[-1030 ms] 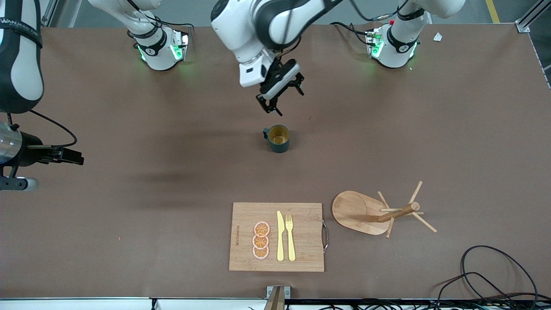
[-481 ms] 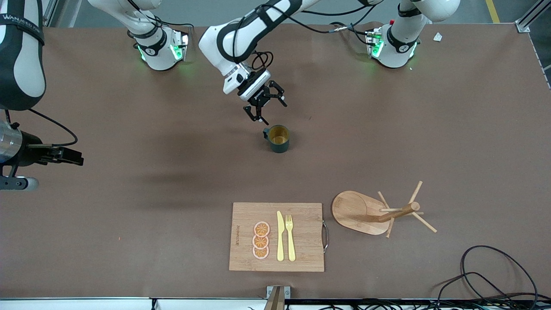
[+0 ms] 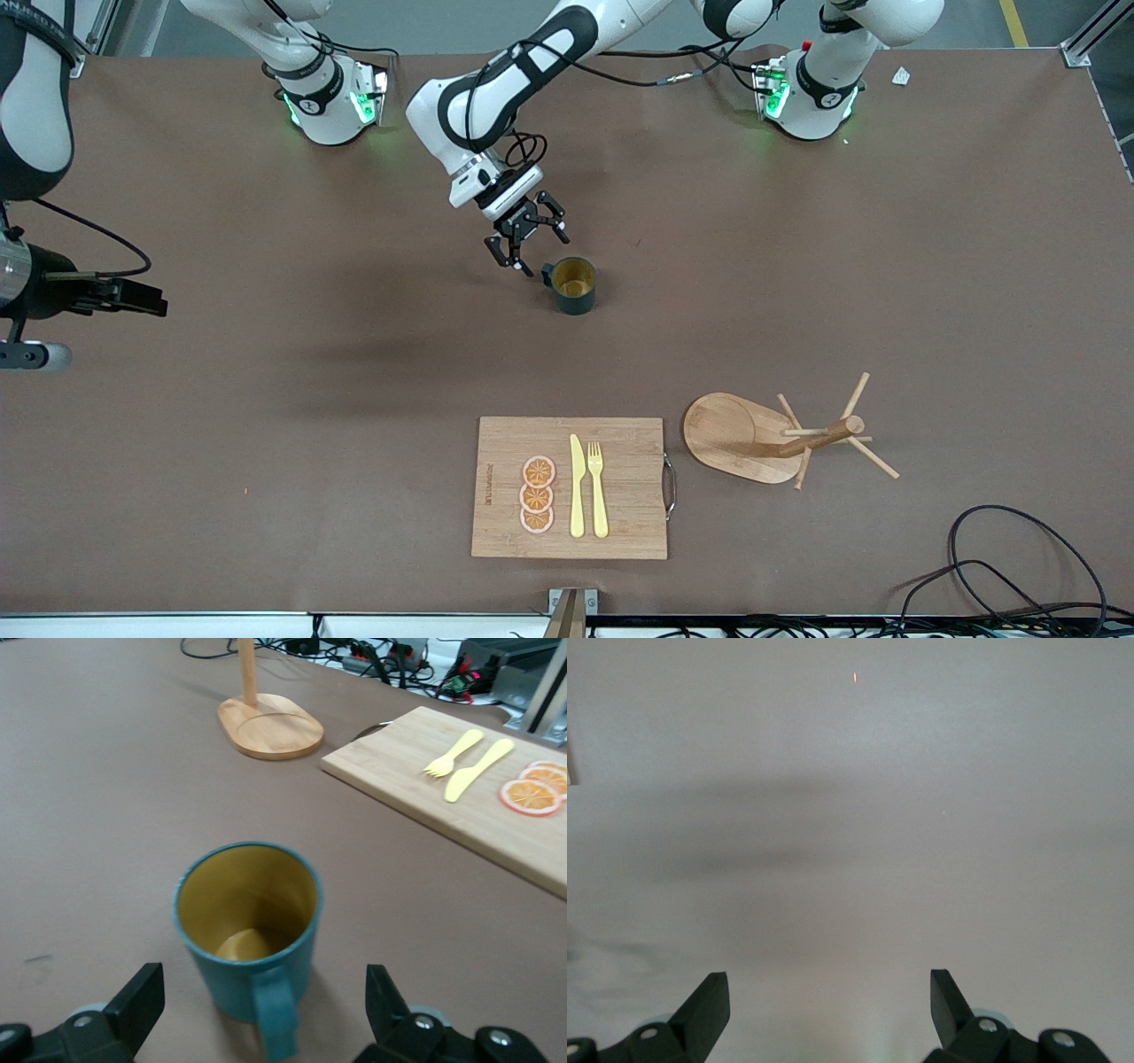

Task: Pass cup and hang on rack
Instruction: 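Lower the left gripper and grasp the teal mug's handle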

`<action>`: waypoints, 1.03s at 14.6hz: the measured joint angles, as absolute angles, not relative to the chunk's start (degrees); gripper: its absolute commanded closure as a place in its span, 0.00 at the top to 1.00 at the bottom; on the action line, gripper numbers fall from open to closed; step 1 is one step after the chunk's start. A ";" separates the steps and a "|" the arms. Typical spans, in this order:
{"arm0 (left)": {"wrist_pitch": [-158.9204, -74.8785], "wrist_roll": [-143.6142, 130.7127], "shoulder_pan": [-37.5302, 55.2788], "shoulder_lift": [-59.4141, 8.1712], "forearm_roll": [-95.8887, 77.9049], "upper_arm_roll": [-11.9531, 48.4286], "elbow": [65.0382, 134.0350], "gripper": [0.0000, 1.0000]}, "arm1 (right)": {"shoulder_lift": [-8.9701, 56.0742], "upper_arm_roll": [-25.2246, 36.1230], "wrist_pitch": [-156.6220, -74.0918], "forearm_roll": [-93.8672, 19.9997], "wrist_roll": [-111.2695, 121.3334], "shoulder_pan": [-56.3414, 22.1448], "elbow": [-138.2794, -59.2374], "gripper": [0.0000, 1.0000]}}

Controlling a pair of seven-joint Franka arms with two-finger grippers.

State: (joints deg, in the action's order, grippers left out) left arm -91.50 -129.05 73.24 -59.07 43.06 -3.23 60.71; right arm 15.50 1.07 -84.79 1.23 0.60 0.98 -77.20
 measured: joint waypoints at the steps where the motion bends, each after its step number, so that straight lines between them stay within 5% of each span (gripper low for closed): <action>1: -92.45 -129.84 73.24 -59.10 43.06 -3.57 60.56 1.00 | 14.86 1.07 -84.62 1.21 0.60 0.98 -77.26 1.00; 10: -97.79 -137.35 73.30 -64.96 43.06 -4.46 60.48 1.00 | 7.28 1.35 -84.31 0.92 0.60 1.04 -82.39 1.00; 15: -98.00 -137.47 73.30 -65.60 43.06 -4.59 60.41 0.92 | 3.40 1.40 -84.63 0.89 0.60 1.05 -85.30 1.00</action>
State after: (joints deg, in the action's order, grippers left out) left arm -98.00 -137.47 73.30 -65.60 43.06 -4.59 60.41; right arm 3.40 1.40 -84.63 0.89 0.60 1.05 -85.30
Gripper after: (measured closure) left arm 0.018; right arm 0.000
